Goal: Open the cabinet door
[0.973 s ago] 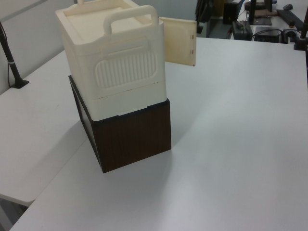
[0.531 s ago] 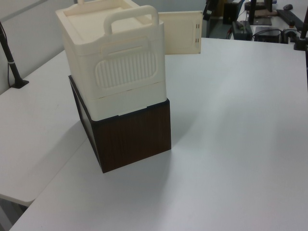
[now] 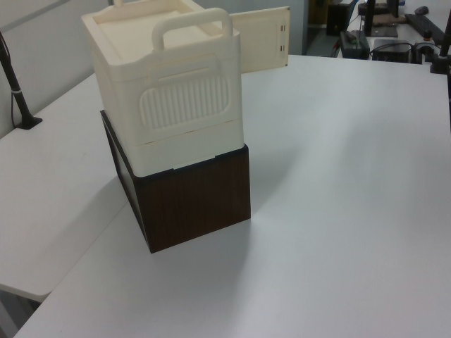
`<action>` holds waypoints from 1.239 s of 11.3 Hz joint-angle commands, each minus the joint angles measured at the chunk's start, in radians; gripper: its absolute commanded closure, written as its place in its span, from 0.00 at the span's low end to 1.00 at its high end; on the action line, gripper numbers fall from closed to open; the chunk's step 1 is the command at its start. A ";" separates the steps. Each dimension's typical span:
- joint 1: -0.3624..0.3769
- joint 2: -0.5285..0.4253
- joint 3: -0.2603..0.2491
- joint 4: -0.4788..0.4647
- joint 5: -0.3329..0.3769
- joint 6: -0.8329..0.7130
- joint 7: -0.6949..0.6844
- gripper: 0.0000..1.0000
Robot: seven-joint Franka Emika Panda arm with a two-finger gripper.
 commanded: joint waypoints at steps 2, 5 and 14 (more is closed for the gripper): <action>0.013 -0.078 -0.043 -0.021 -0.013 -0.087 0.012 0.00; 0.050 -0.148 -0.043 -0.024 -0.016 -0.291 0.084 0.00; 0.429 -0.194 -0.143 -0.176 -0.140 -0.364 0.419 0.00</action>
